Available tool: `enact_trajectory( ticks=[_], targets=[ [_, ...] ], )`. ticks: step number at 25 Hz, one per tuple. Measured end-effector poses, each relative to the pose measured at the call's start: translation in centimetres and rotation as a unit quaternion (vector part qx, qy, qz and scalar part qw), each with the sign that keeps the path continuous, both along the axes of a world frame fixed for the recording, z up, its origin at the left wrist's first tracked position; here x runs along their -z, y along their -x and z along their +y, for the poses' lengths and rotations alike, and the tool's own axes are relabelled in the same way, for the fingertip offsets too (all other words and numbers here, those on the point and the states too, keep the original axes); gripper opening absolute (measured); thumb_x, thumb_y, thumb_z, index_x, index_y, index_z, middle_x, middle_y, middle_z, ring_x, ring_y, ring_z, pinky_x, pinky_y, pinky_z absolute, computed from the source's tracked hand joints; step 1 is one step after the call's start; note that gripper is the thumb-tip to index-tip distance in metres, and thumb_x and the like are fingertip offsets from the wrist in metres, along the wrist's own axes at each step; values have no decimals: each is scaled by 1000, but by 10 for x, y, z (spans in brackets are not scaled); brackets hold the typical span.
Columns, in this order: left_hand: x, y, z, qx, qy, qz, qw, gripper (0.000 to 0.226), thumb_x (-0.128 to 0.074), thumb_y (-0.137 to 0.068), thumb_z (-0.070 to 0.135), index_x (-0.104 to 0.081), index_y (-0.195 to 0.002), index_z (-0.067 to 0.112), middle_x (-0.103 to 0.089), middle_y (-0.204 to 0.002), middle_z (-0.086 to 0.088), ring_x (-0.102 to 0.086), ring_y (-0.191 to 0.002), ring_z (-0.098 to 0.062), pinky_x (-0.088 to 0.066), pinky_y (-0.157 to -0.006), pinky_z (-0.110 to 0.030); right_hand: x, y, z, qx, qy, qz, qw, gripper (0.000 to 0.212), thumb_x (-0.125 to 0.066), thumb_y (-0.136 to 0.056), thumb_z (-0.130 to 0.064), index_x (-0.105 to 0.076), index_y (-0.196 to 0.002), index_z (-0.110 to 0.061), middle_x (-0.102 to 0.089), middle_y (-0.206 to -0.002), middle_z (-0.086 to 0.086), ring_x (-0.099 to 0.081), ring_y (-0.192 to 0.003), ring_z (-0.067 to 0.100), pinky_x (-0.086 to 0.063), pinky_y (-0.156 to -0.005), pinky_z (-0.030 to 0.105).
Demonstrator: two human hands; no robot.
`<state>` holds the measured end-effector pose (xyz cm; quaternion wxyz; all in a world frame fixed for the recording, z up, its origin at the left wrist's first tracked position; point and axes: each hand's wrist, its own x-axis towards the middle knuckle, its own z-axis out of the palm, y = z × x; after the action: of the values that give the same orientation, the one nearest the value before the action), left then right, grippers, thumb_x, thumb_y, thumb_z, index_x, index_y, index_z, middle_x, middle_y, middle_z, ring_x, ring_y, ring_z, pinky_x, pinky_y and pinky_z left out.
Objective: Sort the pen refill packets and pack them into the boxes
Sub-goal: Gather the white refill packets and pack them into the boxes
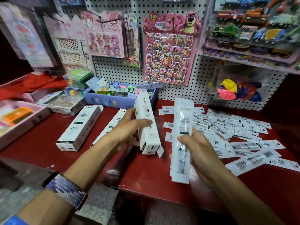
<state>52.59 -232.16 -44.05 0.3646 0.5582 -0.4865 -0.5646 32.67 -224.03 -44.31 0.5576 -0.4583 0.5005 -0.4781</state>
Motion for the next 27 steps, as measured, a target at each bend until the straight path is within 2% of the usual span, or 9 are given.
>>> enact_trajectory(
  ticks=[2, 4, 8, 11, 13, 16, 18, 23, 27],
  targets=[
    [-5, 4, -3, -15, -19, 49, 998, 48, -69, -85, 23, -48, -127, 29, -67, -88, -7, -63, -72, -25, -54, -52, -35, 5, -9, 6, -23, 15, 23, 999, 26, -51, -98, -11, -62, -114, -29, -73, -82, -2, -67, -65, 13, -55, -65, 37],
    [-8, 8, -8, -37, -31, 85, 995, 48, -69, -85, 24, -49, -128, 25, -61, -81, -10, -60, -62, -23, -56, -55, -37, 11, -15, 7, -17, 37, 27, 999, 26, -54, -99, -15, -60, -119, -30, -76, -96, -8, -70, -74, 9, -57, -71, 35],
    [-11, 17, -17, -51, -33, 131, 989, 55, -68, -86, 28, -45, -135, 18, -62, -85, -12, -60, -49, -16, -57, -58, -39, 16, -22, 10, 60, 116, 41, 991, 28, -62, -95, -14, -57, -116, -32, -74, -109, -10, -71, -98, 9, -57, -87, 40],
    [-13, 26, -16, -43, -33, 130, 990, 58, -69, -85, 26, -41, -136, 22, -65, -86, -12, -62, -56, -19, -56, -56, -38, 17, -22, 10, 117, 127, 32, 984, 35, -61, -92, -3, -56, -110, -32, -74, -105, -9, -72, -96, 15, -58, -87, 47],
    [-13, 32, -15, -43, -31, 124, 991, 58, -69, -85, 25, -40, -135, 25, -66, -86, -11, -63, -61, -21, -57, -55, -39, 16, -22, 9, 133, 120, 1, 984, 38, -59, -91, 2, -56, -110, -30, -75, -102, -7, -73, -92, 21, -59, -84, 46],
    [-14, 37, -16, -60, -23, 126, 990, 59, -69, -86, 22, -37, -134, 30, -67, -84, -10, -64, -66, -23, -58, -64, -46, 15, -19, 9, 155, 123, -46, 979, 33, -58, -93, 3, -57, -110, -25, -75, -105, -6, -72, -97, 16, -58, -85, 38],
    [-14, 40, -16, -68, -22, 128, 989, 63, -70, -85, 22, -35, -137, 30, -67, -88, -11, -64, -69, -24, -58, -69, -51, 16, -17, 9, 155, 121, -57, 979, 30, -58, -93, 2, -57, -113, -21, -74, -108, -2, -71, -102, 16, -57, -90, 43],
    [-14, 45, -16, -69, -24, 136, 988, 72, -70, -85, 22, -28, -143, 32, -68, -96, -12, -67, -68, -22, -59, -58, -42, 18, -15, 9, 168, 115, -51, 978, 31, -59, -94, -1, -57, -118, -21, -74, -109, -1, -71, -102, 15, -56, -92, 48],
    [-15, 44, -13, -68, -13, 141, 988, 74, -70, -86, 19, -26, -144, 35, -70, -102, -13, -69, -72, -24, -58, -65, -49, 20, -11, 7, 155, 124, -16, 980, 32, -59, -95, -6, -56, -119, -27, -73, -112, -7, -69, -105, 12, -54, -93, 47]
  ],
)
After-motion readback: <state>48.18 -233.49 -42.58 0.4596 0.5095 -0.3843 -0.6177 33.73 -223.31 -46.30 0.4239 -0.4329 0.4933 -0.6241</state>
